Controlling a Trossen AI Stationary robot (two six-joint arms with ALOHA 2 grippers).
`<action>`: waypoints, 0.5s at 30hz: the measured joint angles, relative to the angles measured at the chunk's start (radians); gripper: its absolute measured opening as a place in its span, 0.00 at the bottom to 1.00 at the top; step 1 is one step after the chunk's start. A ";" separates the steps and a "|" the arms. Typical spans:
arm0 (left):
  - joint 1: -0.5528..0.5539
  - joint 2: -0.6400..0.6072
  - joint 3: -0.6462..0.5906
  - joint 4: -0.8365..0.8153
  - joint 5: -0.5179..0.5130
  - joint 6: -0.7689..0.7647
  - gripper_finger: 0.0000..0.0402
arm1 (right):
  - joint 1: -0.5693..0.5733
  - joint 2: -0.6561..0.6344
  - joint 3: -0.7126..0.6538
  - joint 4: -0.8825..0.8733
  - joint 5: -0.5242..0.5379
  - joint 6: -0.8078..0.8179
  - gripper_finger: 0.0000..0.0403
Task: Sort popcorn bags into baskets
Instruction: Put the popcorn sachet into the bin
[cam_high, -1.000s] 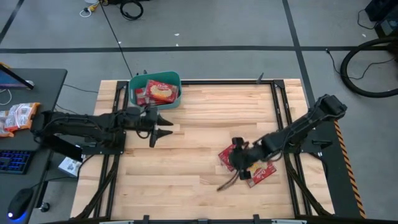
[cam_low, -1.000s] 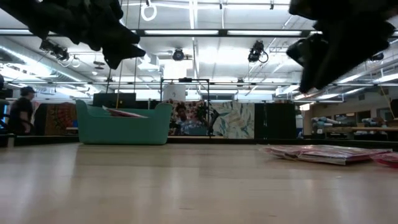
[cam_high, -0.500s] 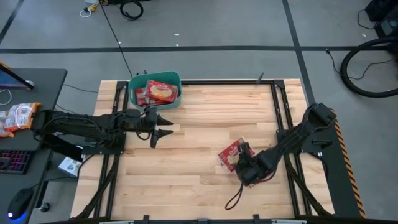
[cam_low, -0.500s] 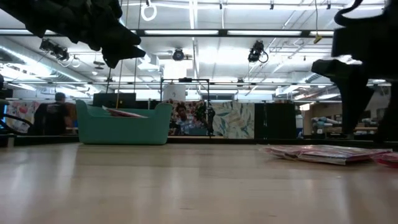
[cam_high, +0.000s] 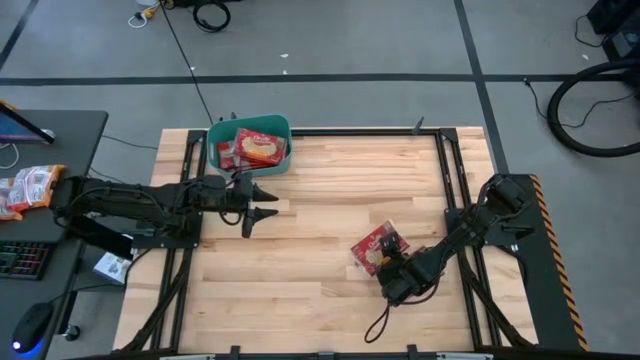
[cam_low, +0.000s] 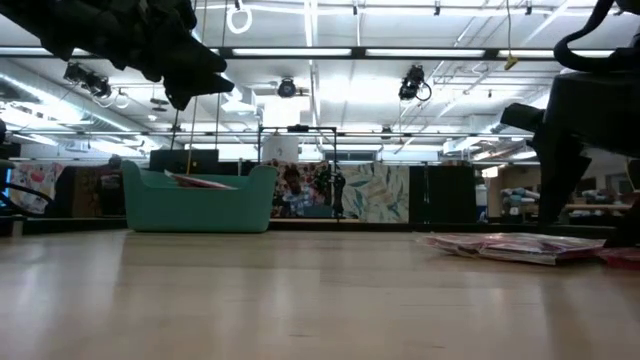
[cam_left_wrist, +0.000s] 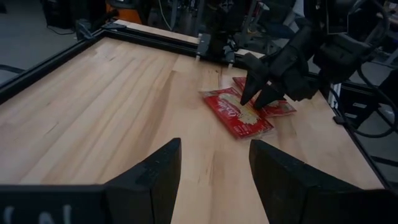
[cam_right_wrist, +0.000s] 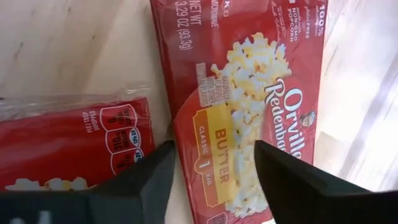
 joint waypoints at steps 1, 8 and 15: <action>0.000 0.000 0.000 0.000 0.000 -0.004 0.48 | -0.001 -0.001 0.000 0.001 0.001 -0.002 0.54; -0.025 0.000 0.000 0.000 0.000 -0.006 0.48 | -0.007 0.002 -0.004 0.026 -0.015 -0.054 0.23; -0.059 0.000 0.000 -0.001 0.000 0.011 0.48 | -0.018 0.006 -0.006 0.035 0.010 -0.069 0.03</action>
